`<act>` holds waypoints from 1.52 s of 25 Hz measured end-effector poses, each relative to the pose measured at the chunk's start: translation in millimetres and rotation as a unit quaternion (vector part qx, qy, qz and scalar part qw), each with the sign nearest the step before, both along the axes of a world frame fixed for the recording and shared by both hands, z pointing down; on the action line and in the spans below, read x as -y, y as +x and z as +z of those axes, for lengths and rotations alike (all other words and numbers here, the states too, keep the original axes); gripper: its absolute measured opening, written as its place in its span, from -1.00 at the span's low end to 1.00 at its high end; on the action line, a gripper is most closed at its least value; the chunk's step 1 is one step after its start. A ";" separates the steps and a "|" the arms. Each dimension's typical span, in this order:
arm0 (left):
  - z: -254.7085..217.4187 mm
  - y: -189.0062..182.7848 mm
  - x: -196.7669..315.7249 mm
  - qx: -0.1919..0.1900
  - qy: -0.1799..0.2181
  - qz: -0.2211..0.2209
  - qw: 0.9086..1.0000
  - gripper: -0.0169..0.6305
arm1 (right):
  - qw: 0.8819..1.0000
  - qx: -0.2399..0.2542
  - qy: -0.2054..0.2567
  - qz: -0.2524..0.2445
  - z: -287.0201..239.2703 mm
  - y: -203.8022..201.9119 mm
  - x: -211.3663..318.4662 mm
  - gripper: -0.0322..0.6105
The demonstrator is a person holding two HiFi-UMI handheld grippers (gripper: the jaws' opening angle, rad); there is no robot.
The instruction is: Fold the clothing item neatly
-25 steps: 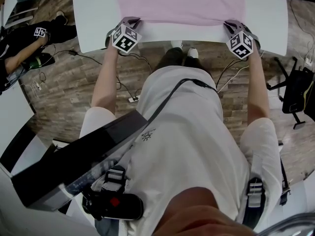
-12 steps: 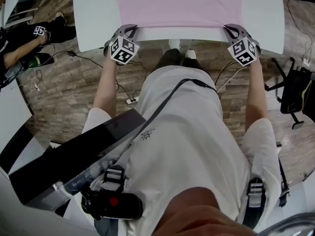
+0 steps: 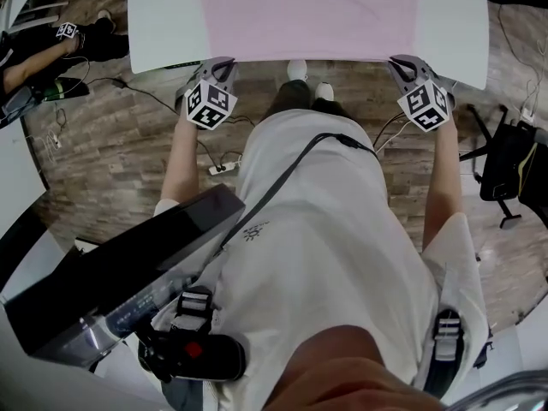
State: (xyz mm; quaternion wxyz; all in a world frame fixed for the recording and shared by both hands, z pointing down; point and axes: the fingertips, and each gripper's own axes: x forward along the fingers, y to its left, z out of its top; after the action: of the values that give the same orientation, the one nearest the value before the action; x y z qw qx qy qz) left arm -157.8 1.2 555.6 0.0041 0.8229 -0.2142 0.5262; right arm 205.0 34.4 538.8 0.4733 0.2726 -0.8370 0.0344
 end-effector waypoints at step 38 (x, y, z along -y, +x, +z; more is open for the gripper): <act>-6.9 23.8 334.8 0.050 0.071 0.068 0.994 -0.93 | 0.988 -0.134 0.075 0.009 -3.6 22.5 308.1 -0.85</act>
State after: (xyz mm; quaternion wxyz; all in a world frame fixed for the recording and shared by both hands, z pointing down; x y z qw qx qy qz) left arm -134.0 -333.6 548.7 -0.1004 0.8064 -0.1944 0.5494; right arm 227.5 -273.8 535.2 0.5588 0.3168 -0.7639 -0.0611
